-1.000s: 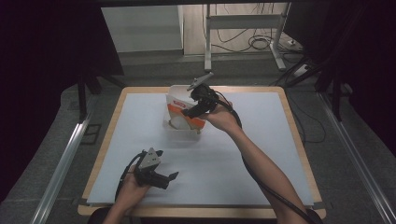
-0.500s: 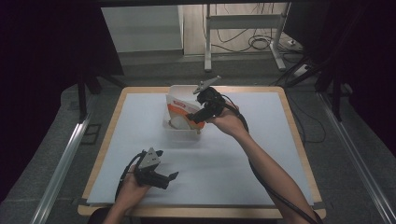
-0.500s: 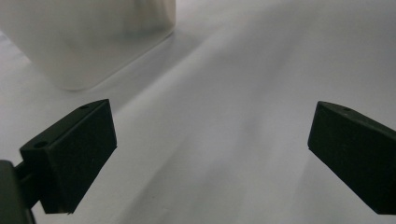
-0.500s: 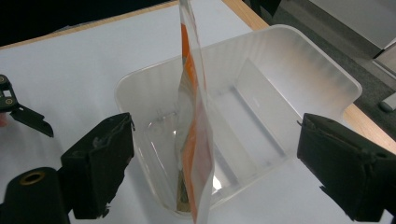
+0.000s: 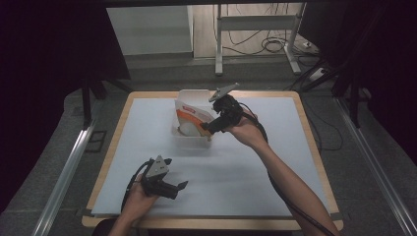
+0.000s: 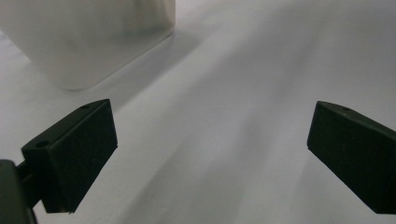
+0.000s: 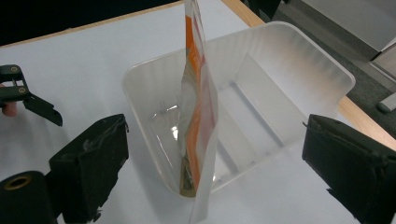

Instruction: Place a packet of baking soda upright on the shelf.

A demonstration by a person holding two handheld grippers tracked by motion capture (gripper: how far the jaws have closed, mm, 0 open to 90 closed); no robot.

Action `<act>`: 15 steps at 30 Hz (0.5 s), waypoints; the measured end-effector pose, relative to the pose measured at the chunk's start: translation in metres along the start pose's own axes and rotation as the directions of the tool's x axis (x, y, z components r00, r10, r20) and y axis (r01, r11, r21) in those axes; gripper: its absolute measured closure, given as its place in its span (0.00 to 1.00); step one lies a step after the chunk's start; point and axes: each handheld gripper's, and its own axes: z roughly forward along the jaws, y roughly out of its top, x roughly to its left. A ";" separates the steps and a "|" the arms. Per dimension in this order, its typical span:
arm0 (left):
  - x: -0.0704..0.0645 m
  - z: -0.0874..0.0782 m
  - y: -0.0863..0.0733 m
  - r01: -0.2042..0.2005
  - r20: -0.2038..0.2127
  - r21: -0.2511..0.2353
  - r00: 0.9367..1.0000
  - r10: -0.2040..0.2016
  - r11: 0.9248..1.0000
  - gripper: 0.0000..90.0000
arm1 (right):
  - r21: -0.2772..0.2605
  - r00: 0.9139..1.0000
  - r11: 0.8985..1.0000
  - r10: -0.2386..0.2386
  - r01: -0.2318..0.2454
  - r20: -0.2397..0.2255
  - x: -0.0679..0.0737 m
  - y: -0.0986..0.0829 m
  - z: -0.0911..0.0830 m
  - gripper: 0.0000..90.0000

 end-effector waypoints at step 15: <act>0.000 0.000 0.000 0.001 -0.003 0.003 1.000 -0.001 1.000 0.02 | -0.033 1.000 0.999 0.020 -0.019 0.019 -0.001 -0.021 -0.019 0.02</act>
